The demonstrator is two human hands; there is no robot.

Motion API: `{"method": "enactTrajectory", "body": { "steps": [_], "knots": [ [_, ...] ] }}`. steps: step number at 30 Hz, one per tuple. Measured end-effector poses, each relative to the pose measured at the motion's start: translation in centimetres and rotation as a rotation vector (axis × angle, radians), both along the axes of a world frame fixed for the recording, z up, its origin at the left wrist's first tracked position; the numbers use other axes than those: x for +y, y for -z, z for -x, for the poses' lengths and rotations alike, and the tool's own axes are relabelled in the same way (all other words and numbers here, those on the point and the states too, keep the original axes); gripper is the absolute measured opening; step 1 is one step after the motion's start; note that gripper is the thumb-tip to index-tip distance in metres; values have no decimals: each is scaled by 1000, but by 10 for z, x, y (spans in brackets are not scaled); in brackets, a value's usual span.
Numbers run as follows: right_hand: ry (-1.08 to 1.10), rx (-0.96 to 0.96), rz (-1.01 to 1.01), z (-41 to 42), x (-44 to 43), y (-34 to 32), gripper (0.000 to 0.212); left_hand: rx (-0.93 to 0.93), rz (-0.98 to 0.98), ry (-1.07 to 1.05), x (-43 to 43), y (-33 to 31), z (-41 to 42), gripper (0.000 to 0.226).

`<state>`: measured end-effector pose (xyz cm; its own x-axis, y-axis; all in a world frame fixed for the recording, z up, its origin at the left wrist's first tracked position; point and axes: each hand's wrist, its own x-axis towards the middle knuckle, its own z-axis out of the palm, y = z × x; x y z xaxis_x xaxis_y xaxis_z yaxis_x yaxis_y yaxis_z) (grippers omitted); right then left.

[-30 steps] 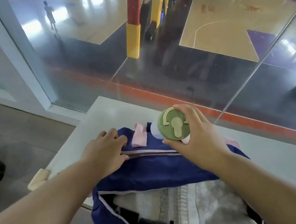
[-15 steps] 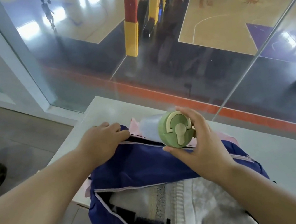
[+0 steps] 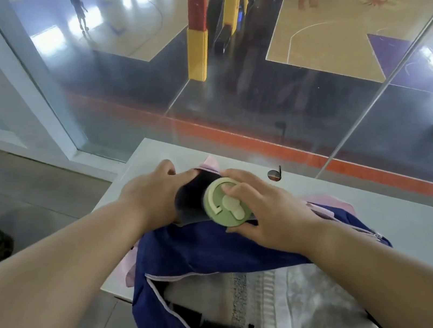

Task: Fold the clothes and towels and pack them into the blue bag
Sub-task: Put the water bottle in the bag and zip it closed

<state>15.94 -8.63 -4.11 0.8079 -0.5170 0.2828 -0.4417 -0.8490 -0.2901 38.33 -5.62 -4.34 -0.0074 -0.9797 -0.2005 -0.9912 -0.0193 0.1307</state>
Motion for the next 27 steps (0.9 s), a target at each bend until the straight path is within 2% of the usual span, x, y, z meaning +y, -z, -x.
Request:
{"method": "enactTrajectory", "body": {
  "steps": [4,8,10,13,15,17,23,27],
  "knots": [
    [-72,146,84,-23,-9,7,54,156,-20,-48,0,-9,-2,69],
    [-71,288,150,-30,-20,21,48,116,-29,4,0,-12,-4,79],
    [-98,330,186,-30,-22,29,44,137,-32,-25,-2,-11,-6,74],
    [-84,400,111,-30,-20,34,53,103,-22,-19,-3,-5,-7,65],
    [-69,428,33,-28,-19,32,54,132,-33,-86,-3,-5,-5,60],
    [-68,410,-34,-27,-17,27,48,146,-54,-108,-1,-6,-3,67],
    [13,498,-161,-18,-11,-7,34,-71,5,23,15,-15,7,49],
    [122,412,-235,9,1,-29,28,-15,76,42,33,-26,26,38]
  ]
}}
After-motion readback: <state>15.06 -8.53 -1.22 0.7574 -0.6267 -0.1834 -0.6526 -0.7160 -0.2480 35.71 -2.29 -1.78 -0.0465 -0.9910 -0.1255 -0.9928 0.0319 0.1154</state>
